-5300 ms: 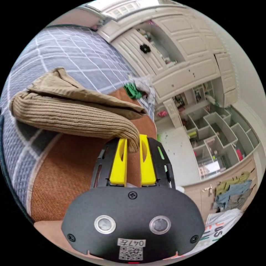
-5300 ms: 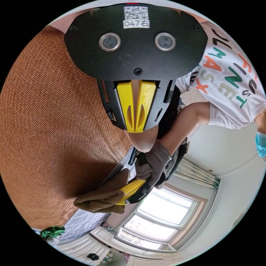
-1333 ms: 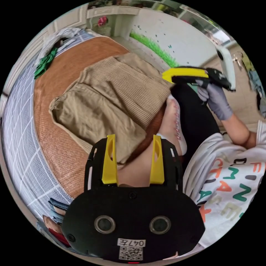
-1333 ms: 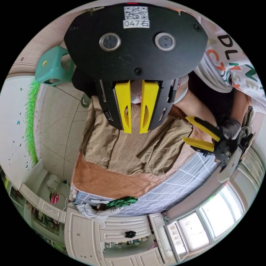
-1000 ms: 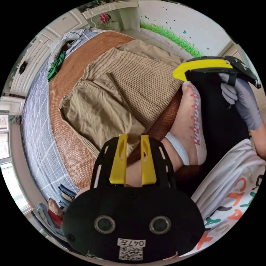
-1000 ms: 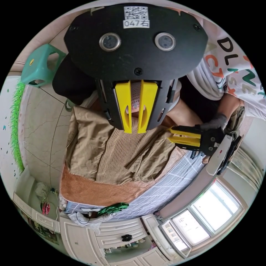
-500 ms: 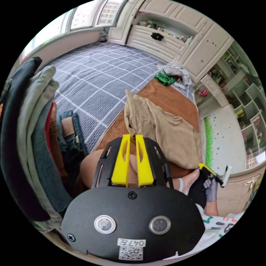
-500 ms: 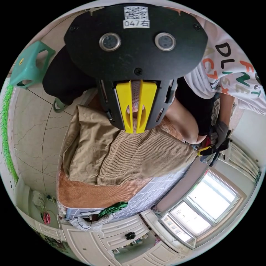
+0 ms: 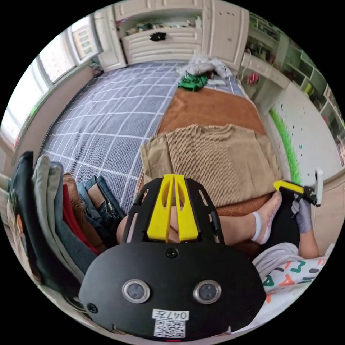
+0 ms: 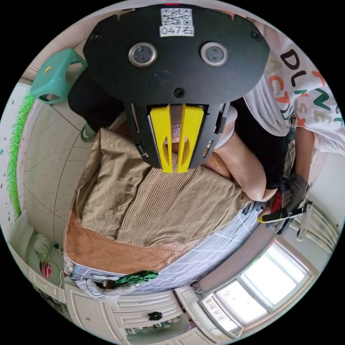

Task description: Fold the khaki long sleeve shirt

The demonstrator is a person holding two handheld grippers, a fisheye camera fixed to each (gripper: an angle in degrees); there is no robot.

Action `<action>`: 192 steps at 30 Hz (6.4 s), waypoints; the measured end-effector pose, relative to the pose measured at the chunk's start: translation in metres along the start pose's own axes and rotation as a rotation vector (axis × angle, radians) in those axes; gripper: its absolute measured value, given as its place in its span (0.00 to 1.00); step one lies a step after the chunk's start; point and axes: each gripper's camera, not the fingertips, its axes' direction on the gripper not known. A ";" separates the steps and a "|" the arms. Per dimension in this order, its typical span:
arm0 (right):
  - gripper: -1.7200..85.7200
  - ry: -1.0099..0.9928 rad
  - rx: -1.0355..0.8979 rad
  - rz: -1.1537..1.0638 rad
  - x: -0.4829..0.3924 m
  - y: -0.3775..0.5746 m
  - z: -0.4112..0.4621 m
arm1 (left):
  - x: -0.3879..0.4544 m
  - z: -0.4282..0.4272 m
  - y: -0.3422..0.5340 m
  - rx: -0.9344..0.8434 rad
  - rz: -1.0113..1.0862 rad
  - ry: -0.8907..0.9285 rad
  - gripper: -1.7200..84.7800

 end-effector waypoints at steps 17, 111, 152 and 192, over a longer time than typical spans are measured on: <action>0.01 0.236 -0.290 -0.238 -0.084 -0.092 0.067 | 0.186 0.047 -0.312 -0.462 0.486 -0.094 0.01; 0.02 0.383 0.046 0.078 0.021 0.055 0.020 | 0.602 1.000 -0.370 0.133 -0.223 1.192 0.01; 0.01 -0.138 1.220 -0.204 0.077 0.238 -0.276 | 0.928 0.777 0.233 1.568 0.061 0.549 0.01; 0.01 -0.756 0.774 -0.393 0.171 0.148 -0.215 | 0.679 0.865 0.155 1.185 -0.052 1.252 0.02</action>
